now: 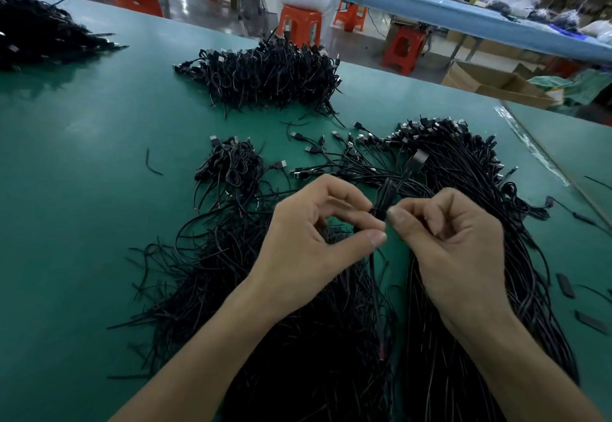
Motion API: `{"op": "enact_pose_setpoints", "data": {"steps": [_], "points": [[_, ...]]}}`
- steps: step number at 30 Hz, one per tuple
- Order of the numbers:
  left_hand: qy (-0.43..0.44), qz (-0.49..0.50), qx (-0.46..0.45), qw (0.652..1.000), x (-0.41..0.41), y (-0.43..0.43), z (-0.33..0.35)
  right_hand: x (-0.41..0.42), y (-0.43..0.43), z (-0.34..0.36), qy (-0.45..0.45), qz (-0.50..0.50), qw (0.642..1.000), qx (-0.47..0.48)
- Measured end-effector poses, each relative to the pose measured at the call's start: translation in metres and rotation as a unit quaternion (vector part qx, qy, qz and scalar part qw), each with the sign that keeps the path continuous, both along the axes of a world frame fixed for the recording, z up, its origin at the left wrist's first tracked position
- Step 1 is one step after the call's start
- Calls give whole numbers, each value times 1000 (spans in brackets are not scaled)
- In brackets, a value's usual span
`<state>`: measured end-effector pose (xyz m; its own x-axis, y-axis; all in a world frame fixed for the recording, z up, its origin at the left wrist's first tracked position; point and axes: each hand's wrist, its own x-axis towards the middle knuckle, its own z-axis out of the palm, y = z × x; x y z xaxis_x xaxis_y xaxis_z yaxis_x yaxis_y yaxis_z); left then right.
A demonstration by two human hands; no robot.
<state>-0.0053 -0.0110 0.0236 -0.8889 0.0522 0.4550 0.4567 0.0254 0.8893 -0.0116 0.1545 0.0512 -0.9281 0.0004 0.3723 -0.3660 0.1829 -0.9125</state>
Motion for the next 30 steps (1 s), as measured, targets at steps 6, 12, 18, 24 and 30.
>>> {"op": "enact_pose_setpoints", "data": {"steps": [6,12,18,24,30], "points": [[-40,55,20,998,-4,0,-4,8,-12,6,52,40,998,0],[-92,16,95,991,-9,-3,-5,11,-15,2,-31,105,994,-16],[-58,-45,86,994,-9,-4,-2,16,-12,-8,-66,121,990,38],[-71,-134,158,976,-3,-3,4,7,-6,-3,-45,77,996,18],[-22,-134,125,983,1,3,3,6,-4,1,-65,74,992,-84]]}}
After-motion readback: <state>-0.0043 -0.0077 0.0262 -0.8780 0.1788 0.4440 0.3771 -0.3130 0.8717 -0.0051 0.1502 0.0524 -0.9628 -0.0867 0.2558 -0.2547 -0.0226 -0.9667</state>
